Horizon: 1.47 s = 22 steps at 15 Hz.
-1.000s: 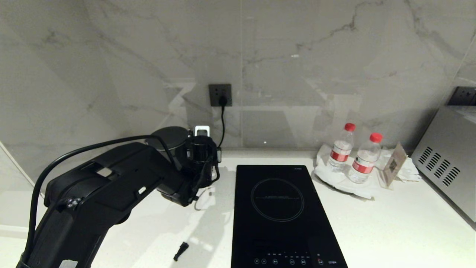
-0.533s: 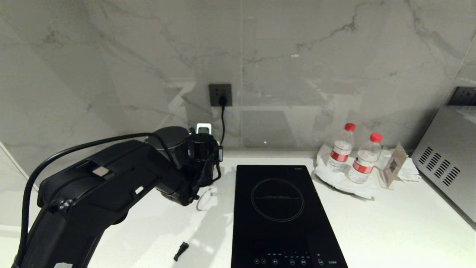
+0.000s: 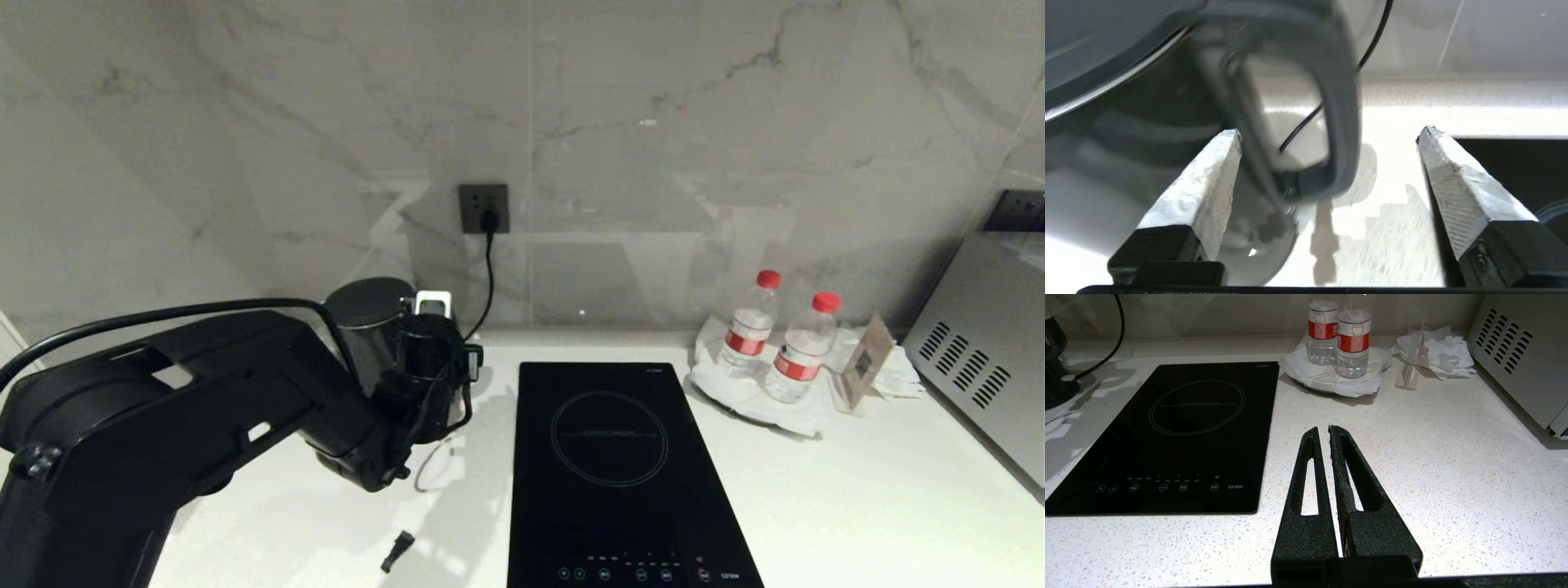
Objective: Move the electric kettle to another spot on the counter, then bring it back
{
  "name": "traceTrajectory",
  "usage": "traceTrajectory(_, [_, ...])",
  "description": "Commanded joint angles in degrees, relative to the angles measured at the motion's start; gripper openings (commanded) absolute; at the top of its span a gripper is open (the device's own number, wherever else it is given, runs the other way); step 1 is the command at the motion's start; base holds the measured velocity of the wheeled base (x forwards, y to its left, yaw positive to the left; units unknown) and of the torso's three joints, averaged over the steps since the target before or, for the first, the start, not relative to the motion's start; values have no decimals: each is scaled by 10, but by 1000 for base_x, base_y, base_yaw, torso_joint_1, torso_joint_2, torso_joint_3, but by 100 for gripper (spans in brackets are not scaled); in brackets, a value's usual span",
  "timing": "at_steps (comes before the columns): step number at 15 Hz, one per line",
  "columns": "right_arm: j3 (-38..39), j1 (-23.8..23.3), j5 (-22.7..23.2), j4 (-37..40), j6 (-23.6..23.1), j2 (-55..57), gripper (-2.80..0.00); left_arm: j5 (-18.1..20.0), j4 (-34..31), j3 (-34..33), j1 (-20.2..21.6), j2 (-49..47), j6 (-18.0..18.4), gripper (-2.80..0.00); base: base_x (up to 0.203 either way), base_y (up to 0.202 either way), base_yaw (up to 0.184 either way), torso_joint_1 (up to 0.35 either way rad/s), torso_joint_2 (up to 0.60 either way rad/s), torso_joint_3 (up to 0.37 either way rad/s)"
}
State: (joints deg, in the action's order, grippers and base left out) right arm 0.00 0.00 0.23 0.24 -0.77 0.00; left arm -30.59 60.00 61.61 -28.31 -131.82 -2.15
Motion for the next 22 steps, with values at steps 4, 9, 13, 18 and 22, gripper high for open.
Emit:
traceTrajectory(4, [0,0,0,0,0,0,-280,24,17,-140,-6,84,-1,0,0,0,0,0,0,0])
traceTrajectory(9, [0,0,0,0,0,0,-280,28,18,-229,-7,155,0,0,0,0,0,0,0,0])
traceTrajectory(13, [0,0,0,0,0,0,-280,26,23,-261,-8,200,-6,-280,0,0,0,0,0,0])
traceTrajectory(18, [0,0,0,0,0,0,-280,35,21,-264,-32,232,-8,-280,0,0,0,0,0,0])
traceTrajectory(22, [0,0,0,0,0,0,-280,109,-35,-266,-27,287,-7,-280,0,0,0,0,0,0])
